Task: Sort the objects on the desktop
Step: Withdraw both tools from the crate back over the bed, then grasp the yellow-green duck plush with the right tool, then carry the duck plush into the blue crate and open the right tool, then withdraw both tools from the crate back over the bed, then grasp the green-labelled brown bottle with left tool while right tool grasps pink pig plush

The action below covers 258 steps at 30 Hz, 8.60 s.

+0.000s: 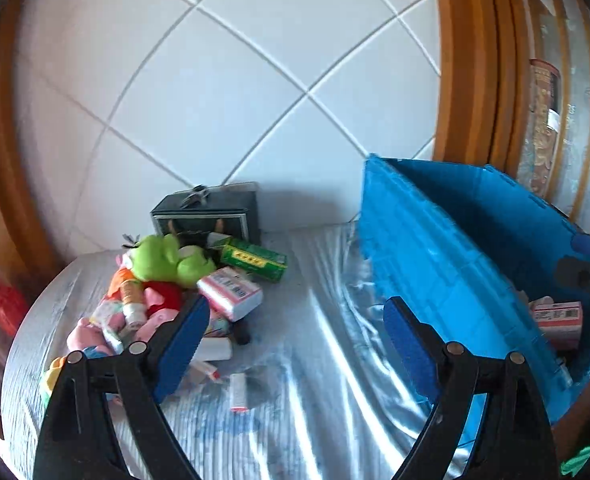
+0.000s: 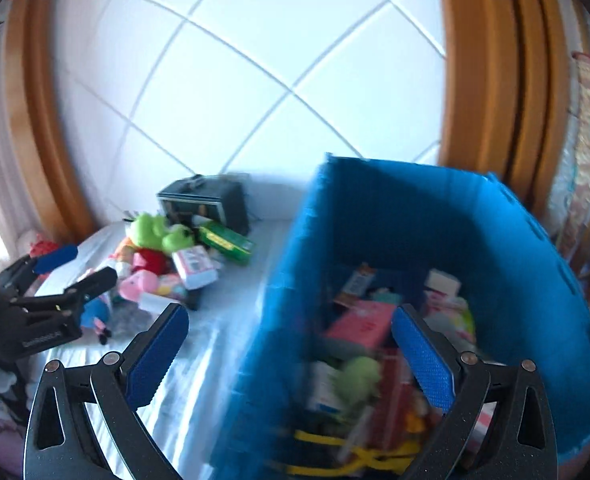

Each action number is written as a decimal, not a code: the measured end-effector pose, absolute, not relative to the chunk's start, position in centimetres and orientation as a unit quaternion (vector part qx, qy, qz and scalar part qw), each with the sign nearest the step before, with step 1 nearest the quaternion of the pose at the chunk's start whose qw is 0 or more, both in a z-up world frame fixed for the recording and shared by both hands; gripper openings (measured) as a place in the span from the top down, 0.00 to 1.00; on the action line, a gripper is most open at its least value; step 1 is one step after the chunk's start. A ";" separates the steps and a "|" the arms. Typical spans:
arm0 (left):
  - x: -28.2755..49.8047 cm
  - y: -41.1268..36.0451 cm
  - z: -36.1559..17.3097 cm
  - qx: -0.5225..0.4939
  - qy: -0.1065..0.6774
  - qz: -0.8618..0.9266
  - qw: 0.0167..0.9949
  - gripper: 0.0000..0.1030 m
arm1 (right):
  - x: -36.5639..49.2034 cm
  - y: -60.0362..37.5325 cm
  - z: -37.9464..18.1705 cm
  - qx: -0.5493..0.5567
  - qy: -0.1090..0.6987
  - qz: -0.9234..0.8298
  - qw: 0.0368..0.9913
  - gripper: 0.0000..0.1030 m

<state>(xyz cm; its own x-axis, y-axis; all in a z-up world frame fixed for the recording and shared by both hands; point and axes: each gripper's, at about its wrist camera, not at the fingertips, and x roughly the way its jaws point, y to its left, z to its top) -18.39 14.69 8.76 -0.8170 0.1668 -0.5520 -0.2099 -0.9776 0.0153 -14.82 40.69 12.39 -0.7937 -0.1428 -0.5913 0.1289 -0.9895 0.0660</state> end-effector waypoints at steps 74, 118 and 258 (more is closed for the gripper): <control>-14.7 -29.0 -16.1 -0.512 0.018 0.845 0.152 0.07 | -13.8 -8.8 -16.2 0.538 -0.112 -0.830 0.099 0.19; -14.1 -7.8 0.4 -0.274 0.065 0.921 0.268 0.21 | -10.4 6.0 2.4 0.304 -0.029 -0.951 0.043 0.69; -34.9 -36.4 -22.5 -0.544 -0.017 0.839 0.019 0.41 | -38.2 -20.8 -21.3 0.626 0.095 -0.754 0.172 0.00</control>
<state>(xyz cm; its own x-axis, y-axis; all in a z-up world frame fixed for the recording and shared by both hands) -34.92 -36.37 -22.47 -0.4077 0.0495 -0.9118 -0.0127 -0.9987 -0.0486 -38.18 -20.81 -21.27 -0.1566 -0.1403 -0.9777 0.3787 -0.9227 0.0717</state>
